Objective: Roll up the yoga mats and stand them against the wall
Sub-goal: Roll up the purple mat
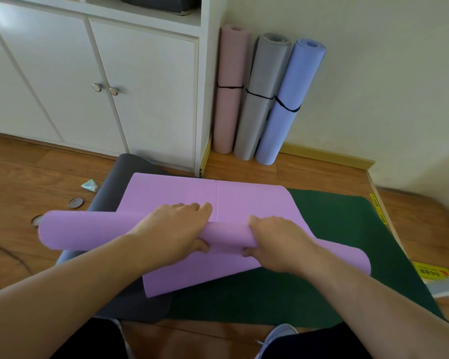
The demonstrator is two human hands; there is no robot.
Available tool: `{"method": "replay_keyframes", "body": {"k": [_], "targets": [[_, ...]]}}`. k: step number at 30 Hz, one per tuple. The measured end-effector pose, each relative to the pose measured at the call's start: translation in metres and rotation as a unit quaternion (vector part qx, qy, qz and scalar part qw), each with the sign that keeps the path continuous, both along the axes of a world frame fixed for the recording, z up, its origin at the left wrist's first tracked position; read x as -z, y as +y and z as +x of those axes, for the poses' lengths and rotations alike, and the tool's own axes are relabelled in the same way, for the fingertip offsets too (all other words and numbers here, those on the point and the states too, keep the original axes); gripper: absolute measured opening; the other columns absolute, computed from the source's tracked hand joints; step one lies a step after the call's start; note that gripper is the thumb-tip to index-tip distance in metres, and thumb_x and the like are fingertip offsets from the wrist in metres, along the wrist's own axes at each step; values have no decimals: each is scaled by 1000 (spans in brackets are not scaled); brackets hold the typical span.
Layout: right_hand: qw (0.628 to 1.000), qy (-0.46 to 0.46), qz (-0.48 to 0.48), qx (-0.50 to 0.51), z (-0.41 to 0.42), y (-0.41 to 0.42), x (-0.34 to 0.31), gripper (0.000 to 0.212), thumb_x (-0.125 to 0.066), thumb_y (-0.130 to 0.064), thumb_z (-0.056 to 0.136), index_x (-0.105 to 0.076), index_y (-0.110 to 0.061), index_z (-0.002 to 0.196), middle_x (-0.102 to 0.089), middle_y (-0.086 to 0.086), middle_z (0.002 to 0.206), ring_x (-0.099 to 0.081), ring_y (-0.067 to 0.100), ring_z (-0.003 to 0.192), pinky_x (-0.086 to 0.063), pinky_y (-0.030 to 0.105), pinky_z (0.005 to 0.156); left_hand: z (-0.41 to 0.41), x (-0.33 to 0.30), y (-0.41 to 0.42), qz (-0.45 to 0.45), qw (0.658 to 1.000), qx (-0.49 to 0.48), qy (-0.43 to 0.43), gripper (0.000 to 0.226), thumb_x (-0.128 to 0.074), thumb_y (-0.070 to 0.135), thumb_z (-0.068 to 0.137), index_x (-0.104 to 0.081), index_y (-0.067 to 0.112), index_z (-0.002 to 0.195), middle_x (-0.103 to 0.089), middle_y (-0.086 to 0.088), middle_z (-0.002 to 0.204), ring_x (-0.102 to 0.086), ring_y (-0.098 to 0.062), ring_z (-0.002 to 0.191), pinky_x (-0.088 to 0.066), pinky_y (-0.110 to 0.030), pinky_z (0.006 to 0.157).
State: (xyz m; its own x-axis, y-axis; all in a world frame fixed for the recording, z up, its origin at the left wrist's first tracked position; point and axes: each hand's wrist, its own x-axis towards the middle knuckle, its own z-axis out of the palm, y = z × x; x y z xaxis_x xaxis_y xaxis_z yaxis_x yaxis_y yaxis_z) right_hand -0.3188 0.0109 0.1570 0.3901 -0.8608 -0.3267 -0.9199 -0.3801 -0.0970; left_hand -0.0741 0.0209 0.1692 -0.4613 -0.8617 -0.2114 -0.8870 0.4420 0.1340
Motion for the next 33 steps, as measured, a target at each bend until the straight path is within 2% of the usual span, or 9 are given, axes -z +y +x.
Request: {"method": "replay_keyframes", "body": {"k": [5,8,14,18,21,24,26,29,33], "targets": [[998,5,-67,-15,5,5,-6,55,-71,-56,94,-27,-24,102,-57,-2,94,-59,28,87,-38,38,67,-1,2,0,8,1000,-24,15,34,-59,57,101,-41,28,103,-65,4,106,-63,-21,96,-41,-32,74],[991,-8,-129,-44,9,9,-8,54,-77,-51,89,-30,-25,99,-60,-2,97,-60,27,92,-34,37,72,4,2,-4,31,998,-51,22,36,-61,62,98,-50,28,105,-59,5,96,-59,-20,88,-43,-34,72],[997,18,-76,-26,6,2,0,38,-67,-40,99,-35,-20,96,-65,5,98,-59,33,83,-39,39,66,-5,6,3,39,998,-39,-6,36,-52,63,101,-40,29,103,-60,4,102,-55,-18,87,-40,-35,75],[999,6,-40,-17,5,1,3,34,-67,-39,98,-38,-22,95,-65,5,100,-59,32,85,-42,40,67,-7,15,6,28,998,-27,-50,49,-67,59,92,-42,22,112,-64,0,111,-64,-27,102,-42,-37,77],[998,22,-50,-32,9,3,0,45,-72,-47,94,-34,-23,96,-60,2,98,-62,31,92,-40,39,68,-7,20,4,25,998,-48,-36,31,-64,43,98,-46,21,112,-66,-3,114,-65,-28,102,-48,-38,79],[994,39,-92,-36,11,6,-4,50,-77,-48,90,-34,-23,97,-61,-1,103,-62,28,95,-35,37,68,-5,21,1,67,996,-63,18,18,-60,34,100,-44,26,103,-62,1,105,-57,-22,88,-40,-32,71],[994,43,-92,-34,11,7,-3,44,-75,-43,93,-36,-23,97,-63,1,103,-63,29,94,-37,37,67,-3,17,-1,86,994,-56,32,18,-61,37,100,-44,30,101,-56,6,100,-52,-17,86,-37,-30,70],[997,36,-61,-33,7,6,2,26,-66,-28,96,-41,-23,95,-60,2,94,-59,30,84,-41,38,66,-5,15,-1,69,997,-27,15,27,-61,48,100,-48,28,112,-60,4,114,-60,-21,103,-41,-33,78],[1000,-16,1,-4,5,0,-4,14,-67,-23,93,-54,-26,96,-67,0,96,-63,26,89,-54,39,74,-19,20,14,-44,998,-13,-41,47,-59,59,99,-40,23,123,-58,1,120,-60,-24,109,-45,-36,83]]}}
